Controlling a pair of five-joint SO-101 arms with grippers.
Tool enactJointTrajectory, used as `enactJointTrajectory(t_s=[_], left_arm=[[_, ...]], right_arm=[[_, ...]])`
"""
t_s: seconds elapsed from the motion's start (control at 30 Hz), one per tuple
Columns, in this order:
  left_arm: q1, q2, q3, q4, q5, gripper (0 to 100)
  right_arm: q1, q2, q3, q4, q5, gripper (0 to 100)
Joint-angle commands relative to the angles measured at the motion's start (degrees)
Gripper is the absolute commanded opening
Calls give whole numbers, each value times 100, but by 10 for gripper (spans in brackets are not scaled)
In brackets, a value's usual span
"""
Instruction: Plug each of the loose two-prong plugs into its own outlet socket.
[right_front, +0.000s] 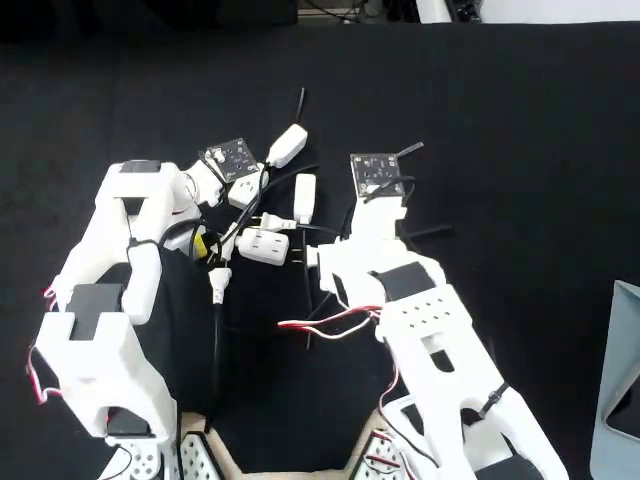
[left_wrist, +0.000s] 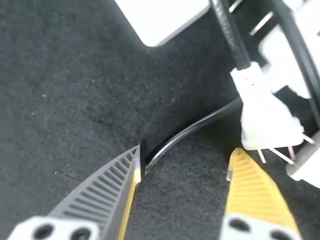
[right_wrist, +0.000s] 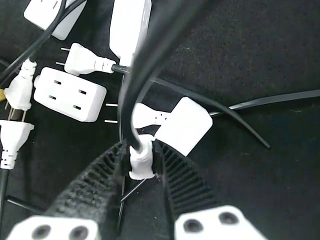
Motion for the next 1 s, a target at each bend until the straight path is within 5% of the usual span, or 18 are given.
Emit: enactJointTrajectory(t_s=[0.0, 0.47, 0.97], left_arm=[[136, -325, -347, 290, 79, 267], [514, 677, -752, 35, -281, 267], [523, 1301, -2053, 2532, -1152, 119]], right_arm=[[70, -4, -40, -62, -26, 12], [70, -31, 57, -105, -35, 12], [70, -31, 57, -105, -26, 12]])
